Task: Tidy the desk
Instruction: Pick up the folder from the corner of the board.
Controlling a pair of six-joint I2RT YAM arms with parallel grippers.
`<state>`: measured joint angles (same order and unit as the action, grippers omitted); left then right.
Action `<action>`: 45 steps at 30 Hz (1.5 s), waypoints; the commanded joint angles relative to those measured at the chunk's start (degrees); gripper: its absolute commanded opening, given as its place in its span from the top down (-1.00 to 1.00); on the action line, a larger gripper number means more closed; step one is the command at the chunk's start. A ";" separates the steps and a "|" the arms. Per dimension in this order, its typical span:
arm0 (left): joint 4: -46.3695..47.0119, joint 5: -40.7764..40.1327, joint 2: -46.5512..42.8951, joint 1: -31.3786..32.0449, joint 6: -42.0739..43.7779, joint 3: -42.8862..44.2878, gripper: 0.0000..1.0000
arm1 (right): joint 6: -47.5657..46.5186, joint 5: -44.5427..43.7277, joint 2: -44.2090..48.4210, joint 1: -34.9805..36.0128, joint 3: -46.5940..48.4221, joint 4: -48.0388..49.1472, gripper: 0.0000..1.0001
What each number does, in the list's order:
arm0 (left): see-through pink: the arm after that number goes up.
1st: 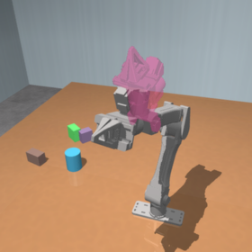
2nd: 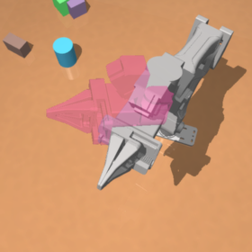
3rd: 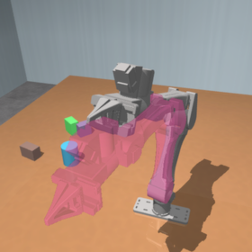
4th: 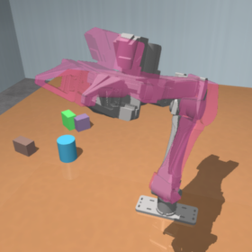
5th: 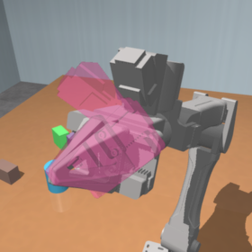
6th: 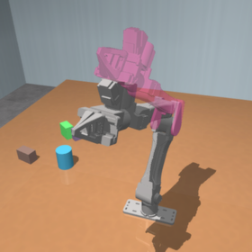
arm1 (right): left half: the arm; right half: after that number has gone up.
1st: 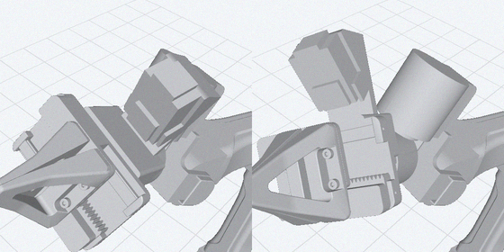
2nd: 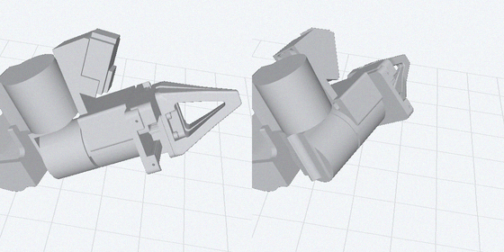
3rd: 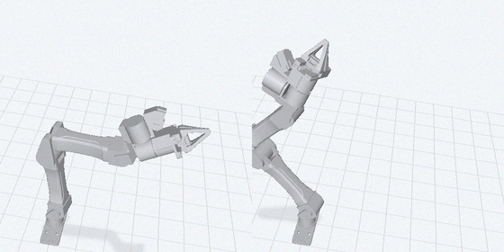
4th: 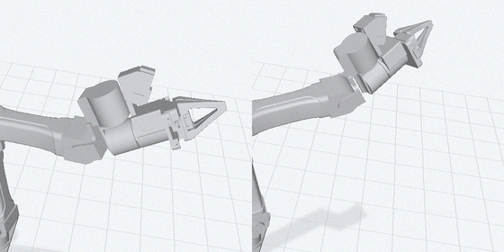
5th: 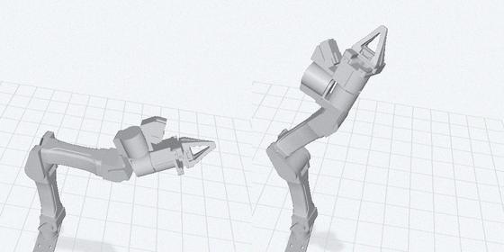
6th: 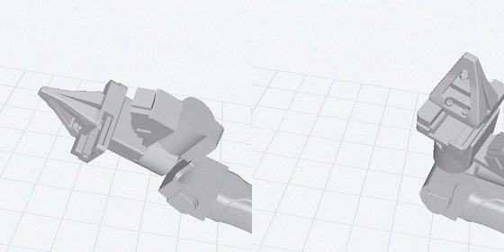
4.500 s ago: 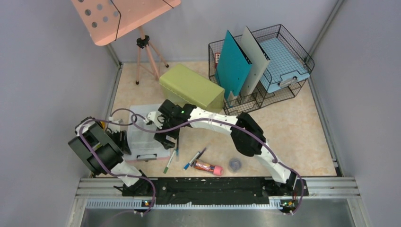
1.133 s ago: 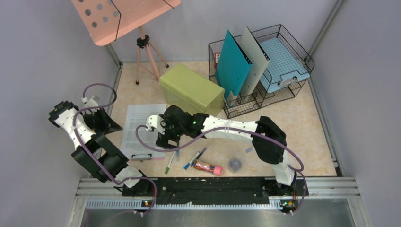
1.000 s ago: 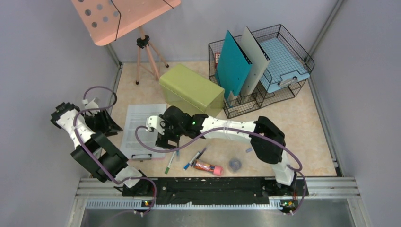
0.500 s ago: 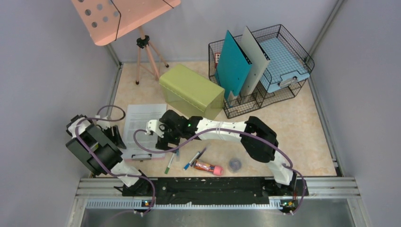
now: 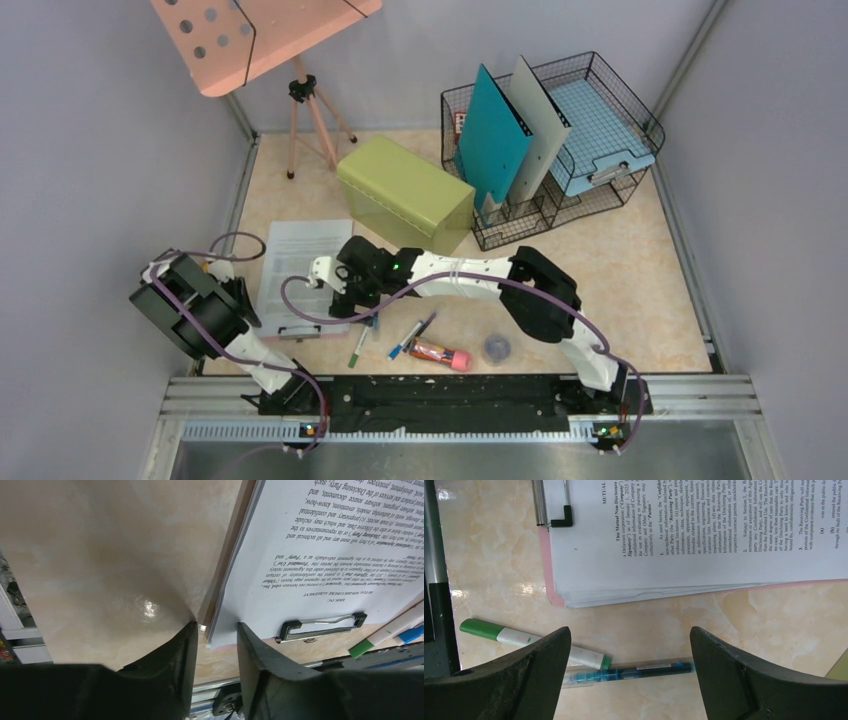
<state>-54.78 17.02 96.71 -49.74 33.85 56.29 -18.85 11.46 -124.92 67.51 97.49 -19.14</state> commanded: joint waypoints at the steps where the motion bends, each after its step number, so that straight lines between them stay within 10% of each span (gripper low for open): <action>1: 0.00 3.11 3.41 -0.88 1.85 -1.30 0.31 | 0.33 -0.80 0.25 0.95 1.84 1.00 -0.76; 13: -4.21 6.13 5.31 -3.14 3.02 2.41 1.00 | -0.04 -1.53 -0.14 0.89 2.35 0.86 -0.76; 45: -19.94 18.54 -5.81 -4.49 0.85 10.80 1.00 | -4.32 -4.00 -0.23 3.20 3.92 2.49 -0.83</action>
<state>-72.14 32.82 94.15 -53.76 35.38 65.89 -22.92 8.60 -125.34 68.38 98.48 -19.09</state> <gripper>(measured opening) 0.009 0.908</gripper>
